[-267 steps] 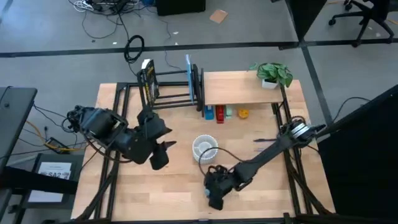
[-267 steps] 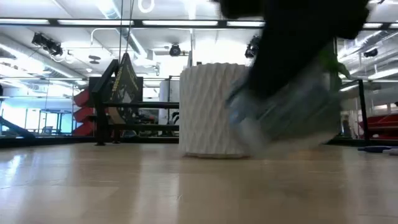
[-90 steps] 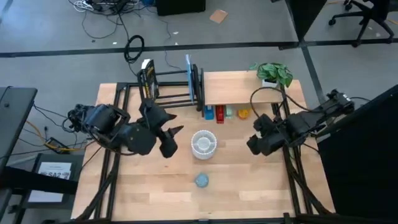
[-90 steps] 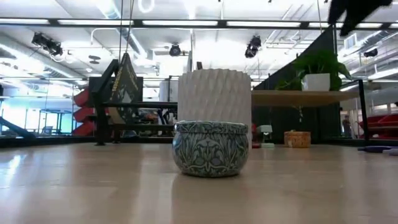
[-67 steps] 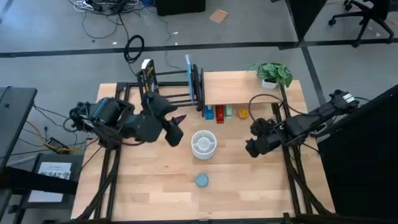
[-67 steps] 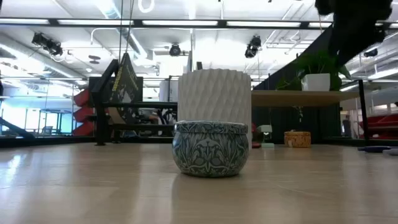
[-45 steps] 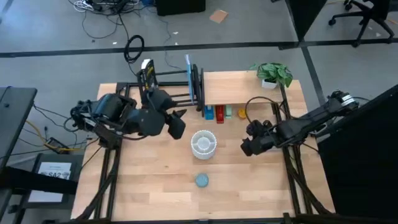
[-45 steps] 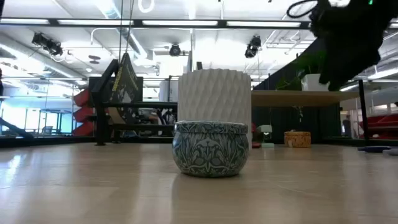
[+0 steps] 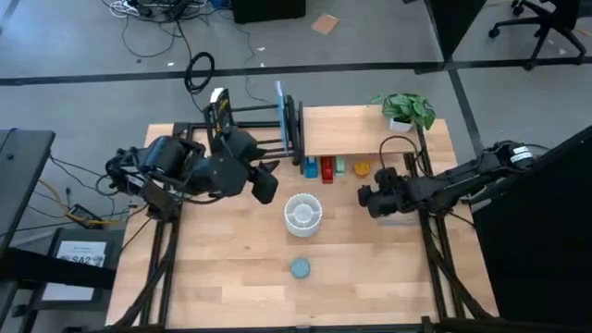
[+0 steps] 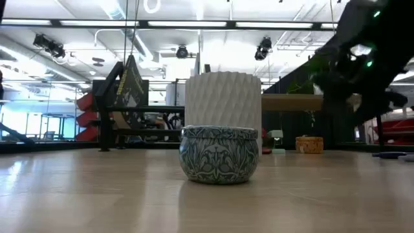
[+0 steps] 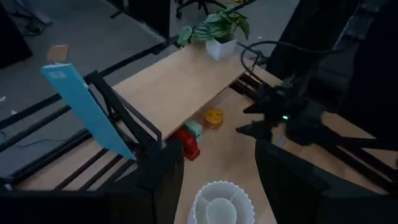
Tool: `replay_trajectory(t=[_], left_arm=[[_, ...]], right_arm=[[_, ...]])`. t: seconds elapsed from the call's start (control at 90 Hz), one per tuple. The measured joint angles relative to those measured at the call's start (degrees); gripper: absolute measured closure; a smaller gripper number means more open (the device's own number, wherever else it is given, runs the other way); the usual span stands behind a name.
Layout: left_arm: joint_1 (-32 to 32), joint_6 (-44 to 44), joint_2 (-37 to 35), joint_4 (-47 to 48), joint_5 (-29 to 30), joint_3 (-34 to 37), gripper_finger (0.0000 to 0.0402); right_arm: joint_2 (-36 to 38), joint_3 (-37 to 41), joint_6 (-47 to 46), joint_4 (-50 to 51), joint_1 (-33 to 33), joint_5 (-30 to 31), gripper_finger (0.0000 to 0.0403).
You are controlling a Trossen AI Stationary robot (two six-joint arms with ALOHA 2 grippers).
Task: Stock shelves
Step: Remove the yellow scented candle from under the shelf
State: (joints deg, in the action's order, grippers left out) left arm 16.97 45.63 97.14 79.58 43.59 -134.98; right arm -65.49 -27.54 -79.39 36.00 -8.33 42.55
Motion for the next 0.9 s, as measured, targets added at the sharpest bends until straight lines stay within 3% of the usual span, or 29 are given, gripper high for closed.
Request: replay_trajectory(t=[0.3, 0.433, 0.9], left_arm=[[-1.71, -0.27, 0.02, 0.01, -4.35, 0.00, 0.0224], [-1.99, -0.31, 0.02, -0.02, -4.57, 0.00, 0.0224], [-1.99, -0.18, 0.04, -0.58, -5.42, 0.00, 0.0224]], right_arm=[[-1.73, 2.16, 15.69, -17.45, 15.21, -4.22, 0.0014], [-5.50, 2.17, 24.01, -23.62, 19.94, -9.14, 0.0020], [-14.09, 2.15, 26.42, -26.79, 22.13, -16.47, 0.0042]])
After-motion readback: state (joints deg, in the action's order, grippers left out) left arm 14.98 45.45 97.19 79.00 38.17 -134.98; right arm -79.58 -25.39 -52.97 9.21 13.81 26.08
